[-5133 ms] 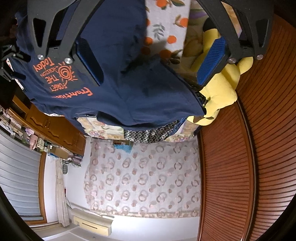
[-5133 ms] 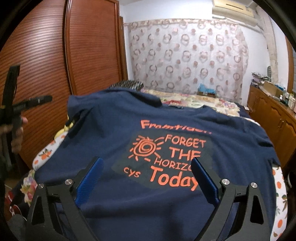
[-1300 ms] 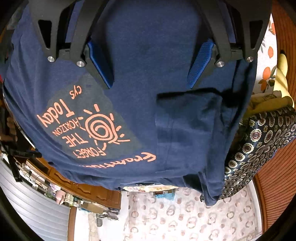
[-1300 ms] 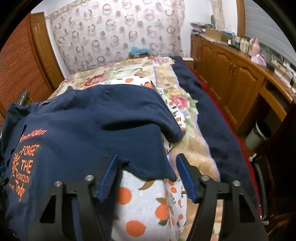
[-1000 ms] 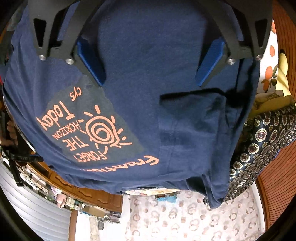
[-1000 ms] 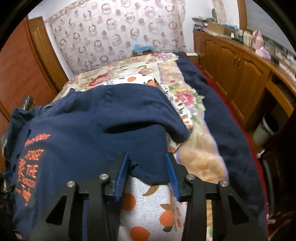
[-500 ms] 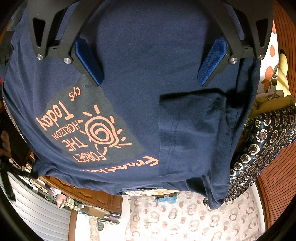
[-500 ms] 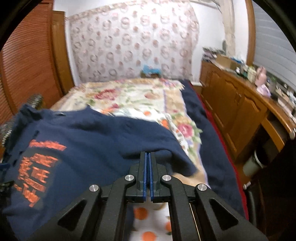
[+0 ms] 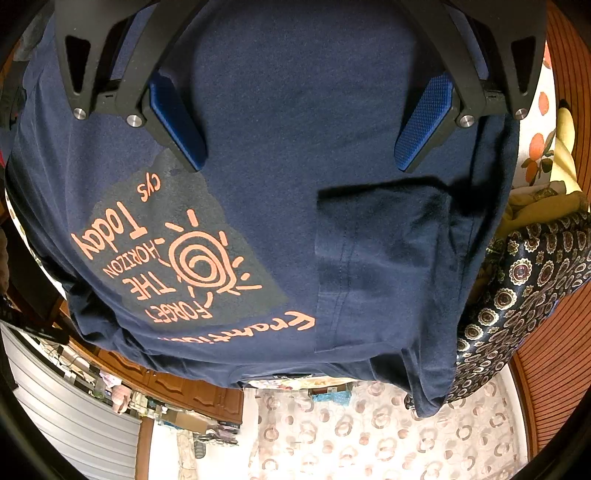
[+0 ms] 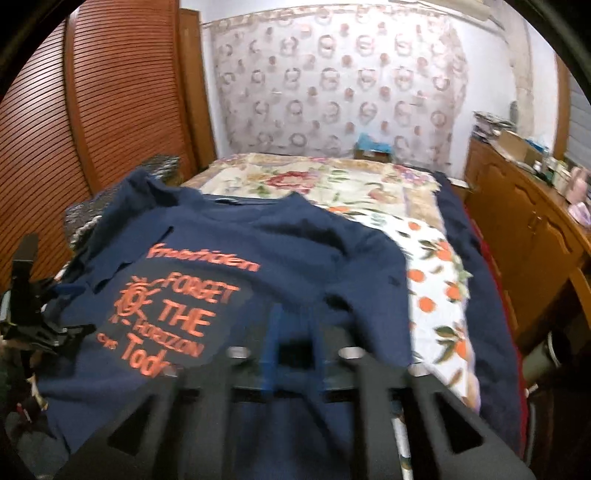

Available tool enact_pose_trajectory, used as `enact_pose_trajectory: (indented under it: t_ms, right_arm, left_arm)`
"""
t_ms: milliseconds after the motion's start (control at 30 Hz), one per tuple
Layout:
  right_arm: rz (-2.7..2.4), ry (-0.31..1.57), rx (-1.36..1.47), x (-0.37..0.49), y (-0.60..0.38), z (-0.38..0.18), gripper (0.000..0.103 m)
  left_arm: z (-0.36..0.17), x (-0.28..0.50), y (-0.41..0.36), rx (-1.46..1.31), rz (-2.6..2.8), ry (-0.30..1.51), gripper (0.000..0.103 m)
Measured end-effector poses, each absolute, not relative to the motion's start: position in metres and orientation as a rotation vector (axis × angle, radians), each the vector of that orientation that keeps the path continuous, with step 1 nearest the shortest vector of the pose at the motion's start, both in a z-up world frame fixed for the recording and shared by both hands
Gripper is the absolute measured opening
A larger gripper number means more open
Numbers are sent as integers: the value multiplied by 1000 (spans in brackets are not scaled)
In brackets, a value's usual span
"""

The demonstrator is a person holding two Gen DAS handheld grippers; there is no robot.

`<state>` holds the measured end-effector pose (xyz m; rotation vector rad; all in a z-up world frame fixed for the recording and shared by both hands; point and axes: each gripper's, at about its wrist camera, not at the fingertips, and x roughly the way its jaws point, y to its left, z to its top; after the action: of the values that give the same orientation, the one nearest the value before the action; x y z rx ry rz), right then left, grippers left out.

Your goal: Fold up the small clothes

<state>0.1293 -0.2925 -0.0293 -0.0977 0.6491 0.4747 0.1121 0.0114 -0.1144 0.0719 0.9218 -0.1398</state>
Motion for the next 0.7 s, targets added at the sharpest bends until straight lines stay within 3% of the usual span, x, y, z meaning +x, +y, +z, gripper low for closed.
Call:
enact_pose_trajectory:
  t_ms: [33, 433, 467, 500, 533, 567, 700]
  right_arm:
    - [445, 648, -91, 130, -302, -34, 51]
    - [296, 824, -112, 141, -330, -109, 51]
    - [300, 823, -109, 141, -330, -111, 48]
    - [316, 821, -102, 144, -328, -109, 33]
    - [347, 823, -95, 144, -327, -111, 12]
    - [359, 825, -109, 147, -325, -111, 7]
    - [389, 772, -162, 161, -329, -79, 7]
  left_arm:
    - [-114, 112, 12, 70, -134, 920, 102]
    - [-77, 91, 22, 18, -100, 746, 102]
    - [-72, 88, 22, 15, -101, 730, 102]
    - [-69, 88, 20, 14, -103, 719, 102]
    - [-65, 88, 21, 11, -106, 704, 102]
    - [-61, 87, 21, 8, -107, 691, 102]
    - [-50, 86, 22, 2, -108, 655, 102]
